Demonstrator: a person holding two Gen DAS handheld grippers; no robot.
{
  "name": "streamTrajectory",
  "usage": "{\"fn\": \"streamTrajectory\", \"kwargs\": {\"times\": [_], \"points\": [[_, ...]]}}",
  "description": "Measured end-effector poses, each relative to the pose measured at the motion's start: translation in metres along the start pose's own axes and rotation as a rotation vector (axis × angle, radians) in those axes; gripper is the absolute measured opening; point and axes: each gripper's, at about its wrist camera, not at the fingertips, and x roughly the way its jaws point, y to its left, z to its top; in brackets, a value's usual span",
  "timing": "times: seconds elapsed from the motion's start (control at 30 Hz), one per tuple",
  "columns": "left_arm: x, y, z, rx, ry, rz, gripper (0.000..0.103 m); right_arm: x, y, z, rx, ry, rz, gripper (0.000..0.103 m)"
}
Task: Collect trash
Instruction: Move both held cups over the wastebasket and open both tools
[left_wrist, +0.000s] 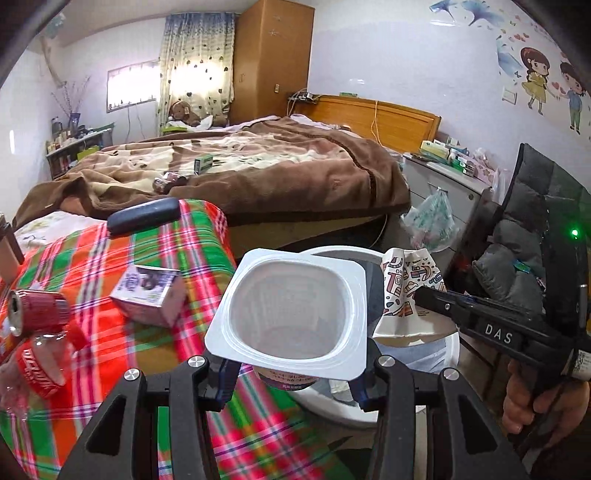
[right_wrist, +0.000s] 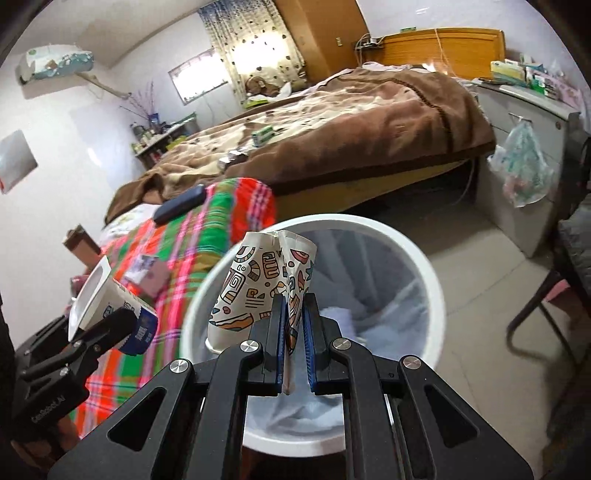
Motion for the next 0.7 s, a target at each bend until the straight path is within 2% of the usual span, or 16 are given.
{"fn": "streamTrajectory", "kwargs": {"times": [0.17,0.33,0.4,0.53,0.6,0.7], "points": [[0.018,-0.011,0.000,0.010,0.027,-0.017,0.048,0.003,-0.010,0.000,-0.029,0.000,-0.073,0.009],[0.030,-0.022,0.001,0.038,0.036,-0.020,0.049,0.006,-0.022,-0.001,-0.030,0.012,-0.108,0.009],[0.033,-0.023,0.002,0.025,0.043,-0.047,0.049,0.007,-0.025,-0.002,-0.026,0.011,-0.135,0.010],[0.037,-0.025,0.002,0.021,0.052,-0.046,0.050,0.012,-0.034,-0.003,0.012,0.044,-0.125,0.011],[0.038,-0.024,0.002,0.017,0.057,-0.052,0.060,0.012,-0.034,-0.004,0.013,0.049,-0.128,0.011],[0.035,-0.024,0.001,0.017,0.048,-0.054,0.063,0.010,-0.034,-0.006,0.020,0.047,-0.134,0.017]]}}
